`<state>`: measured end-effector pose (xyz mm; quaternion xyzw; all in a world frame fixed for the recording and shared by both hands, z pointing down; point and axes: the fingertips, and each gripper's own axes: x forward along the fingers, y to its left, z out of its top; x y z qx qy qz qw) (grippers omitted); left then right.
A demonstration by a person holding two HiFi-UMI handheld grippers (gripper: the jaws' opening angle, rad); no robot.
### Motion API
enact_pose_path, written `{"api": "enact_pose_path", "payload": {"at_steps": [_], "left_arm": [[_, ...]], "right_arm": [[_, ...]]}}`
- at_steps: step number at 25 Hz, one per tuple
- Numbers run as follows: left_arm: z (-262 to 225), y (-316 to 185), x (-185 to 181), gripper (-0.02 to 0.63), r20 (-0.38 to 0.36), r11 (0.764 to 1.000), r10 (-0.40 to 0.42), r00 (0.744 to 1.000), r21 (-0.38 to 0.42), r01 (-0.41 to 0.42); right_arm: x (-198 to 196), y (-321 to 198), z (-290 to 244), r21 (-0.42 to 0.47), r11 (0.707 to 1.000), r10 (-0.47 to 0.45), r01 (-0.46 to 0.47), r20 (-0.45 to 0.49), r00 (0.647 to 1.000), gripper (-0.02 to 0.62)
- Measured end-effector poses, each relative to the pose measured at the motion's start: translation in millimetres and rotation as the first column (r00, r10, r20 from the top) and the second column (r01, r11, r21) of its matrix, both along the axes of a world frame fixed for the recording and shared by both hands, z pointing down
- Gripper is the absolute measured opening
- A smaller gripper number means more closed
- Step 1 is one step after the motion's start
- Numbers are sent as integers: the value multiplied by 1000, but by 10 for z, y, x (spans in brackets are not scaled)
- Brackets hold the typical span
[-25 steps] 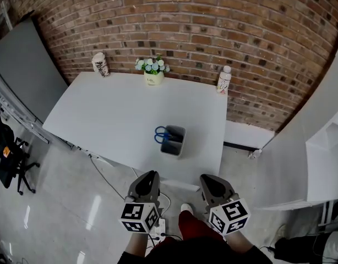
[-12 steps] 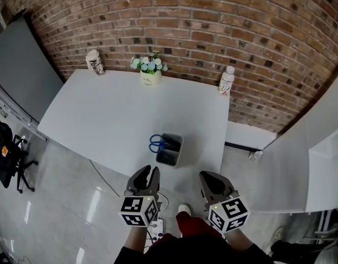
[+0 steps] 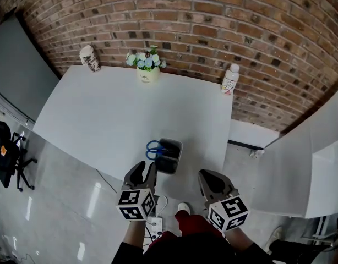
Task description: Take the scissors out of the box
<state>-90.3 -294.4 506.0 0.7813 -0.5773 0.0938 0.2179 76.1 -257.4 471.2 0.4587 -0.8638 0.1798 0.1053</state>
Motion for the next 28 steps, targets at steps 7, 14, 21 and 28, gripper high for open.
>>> {"api": "enact_pose_path", "payload": {"at_steps": [7, 14, 21, 28], "left_arm": [[169, -207, -60, 129, -26, 999, -25, 999, -49, 23], [254, -343, -20, 127, -38, 997, -16, 999, -76, 13], [262, -385, 14, 92, -44, 996, -3, 999, -84, 0], [207, -363, 49, 83, -39, 997, 12, 999, -77, -15]], "right_arm": [[-20, -172, 91, -26, 1000, -11, 11, 0, 1000, 8], [-18, -300, 171, -51, 999, -14, 14, -2, 1000, 9], [-50, -325, 201, -63, 998, -19, 18, -2, 1000, 9], [-51, -295, 178, -64, 998, -14, 14, 1, 1000, 8]]}}
